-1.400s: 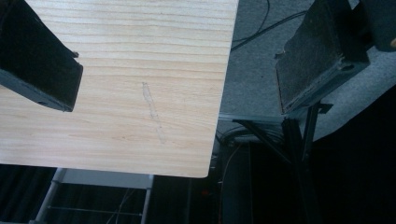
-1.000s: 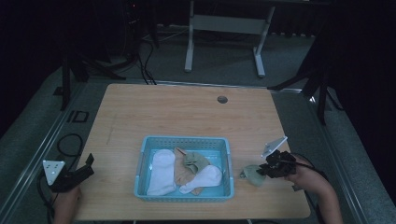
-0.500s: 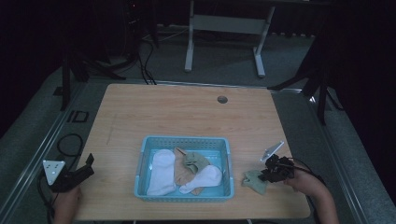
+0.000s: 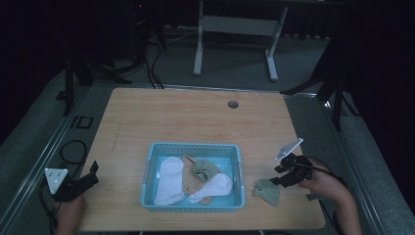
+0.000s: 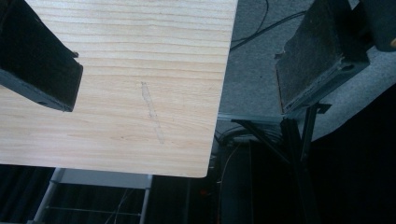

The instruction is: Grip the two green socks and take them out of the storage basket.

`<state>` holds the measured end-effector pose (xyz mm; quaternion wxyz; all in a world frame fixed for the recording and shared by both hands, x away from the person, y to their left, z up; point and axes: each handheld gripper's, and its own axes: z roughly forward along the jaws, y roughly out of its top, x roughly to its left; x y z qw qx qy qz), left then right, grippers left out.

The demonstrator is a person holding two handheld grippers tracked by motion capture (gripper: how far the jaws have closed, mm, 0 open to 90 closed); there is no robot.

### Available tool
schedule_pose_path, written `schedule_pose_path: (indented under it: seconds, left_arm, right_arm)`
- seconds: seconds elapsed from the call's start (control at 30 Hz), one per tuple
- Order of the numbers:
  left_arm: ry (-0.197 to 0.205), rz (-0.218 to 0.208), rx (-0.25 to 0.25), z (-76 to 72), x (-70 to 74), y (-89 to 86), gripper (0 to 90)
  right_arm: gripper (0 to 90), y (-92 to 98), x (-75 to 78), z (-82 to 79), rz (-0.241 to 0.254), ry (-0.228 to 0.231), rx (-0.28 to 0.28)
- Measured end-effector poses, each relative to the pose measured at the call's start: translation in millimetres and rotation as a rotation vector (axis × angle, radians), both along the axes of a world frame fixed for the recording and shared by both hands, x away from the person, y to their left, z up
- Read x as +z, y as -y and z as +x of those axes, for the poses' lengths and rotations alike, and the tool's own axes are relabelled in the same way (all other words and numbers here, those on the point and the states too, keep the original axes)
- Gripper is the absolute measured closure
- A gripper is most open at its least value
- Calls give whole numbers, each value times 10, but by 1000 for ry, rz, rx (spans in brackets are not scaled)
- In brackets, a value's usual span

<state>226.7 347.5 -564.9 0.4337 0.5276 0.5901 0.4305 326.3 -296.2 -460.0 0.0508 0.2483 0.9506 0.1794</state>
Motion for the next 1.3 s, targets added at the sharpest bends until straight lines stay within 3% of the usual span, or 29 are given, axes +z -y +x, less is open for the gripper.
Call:
schedule_pose_path:
  seconds: [0.13, 0.23, 0.63, 0.83, 1.3]
  left_arm:
    - [0, 0, -4, 1, 0, -2, 4]
    - [1, -6, -5, 1, 0, -4, 4]
    - [-1, -5, -8, 1, 0, -5, 3]
    - [0, -3, -10, 1, 0, -5, 4]
    - [-1, -2, -8, 2, 0, -3, 4]
  right_arm:
    - [440, -91, 98, -3, 4, 17, 19]
    - [417, -159, 152, -1, 18, 6, 27]
    - [416, -456, 353, 18, 64, 43, 82]
    - [412, -662, 463, 20, 71, 49, 140]
    - [423, -1089, 475, 24, 55, 74, 227]
